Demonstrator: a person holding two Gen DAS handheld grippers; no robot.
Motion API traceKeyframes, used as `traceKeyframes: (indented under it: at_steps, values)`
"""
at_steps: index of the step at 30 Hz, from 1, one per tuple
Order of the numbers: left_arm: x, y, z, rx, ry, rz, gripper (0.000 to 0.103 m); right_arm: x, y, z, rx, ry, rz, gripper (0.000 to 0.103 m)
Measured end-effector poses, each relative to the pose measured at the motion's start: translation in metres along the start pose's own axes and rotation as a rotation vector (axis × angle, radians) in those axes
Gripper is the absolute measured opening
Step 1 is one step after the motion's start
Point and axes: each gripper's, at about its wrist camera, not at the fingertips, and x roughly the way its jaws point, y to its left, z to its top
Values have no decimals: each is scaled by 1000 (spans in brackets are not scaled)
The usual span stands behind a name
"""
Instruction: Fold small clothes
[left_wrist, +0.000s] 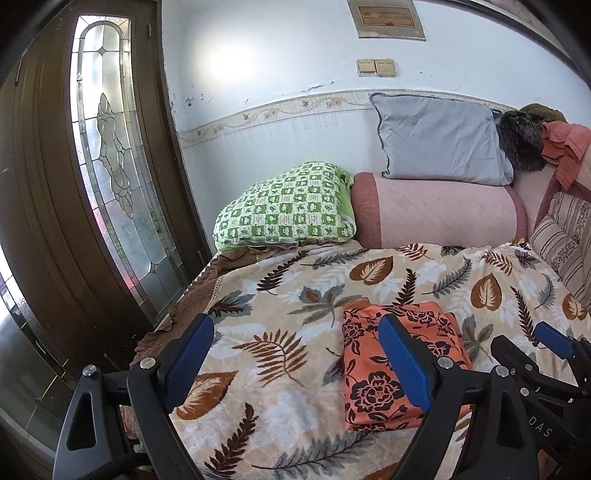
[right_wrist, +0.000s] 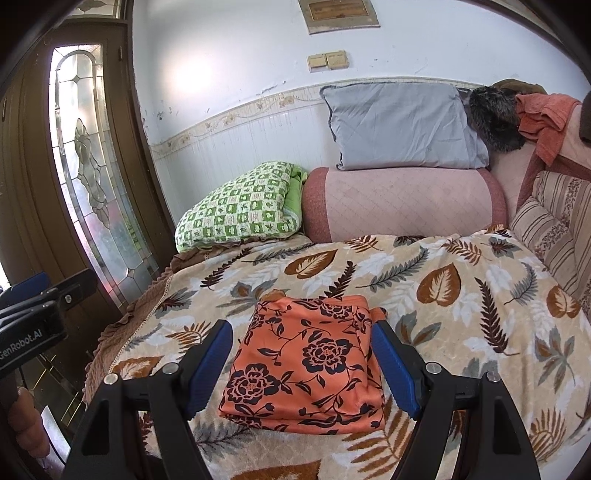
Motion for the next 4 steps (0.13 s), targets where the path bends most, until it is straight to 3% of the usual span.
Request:
traceKeyframes:
  at_steps: [4]
  values:
    - [17, -2, -2, 6, 15, -17, 91, 15, -2, -3, 1, 27, -4, 80]
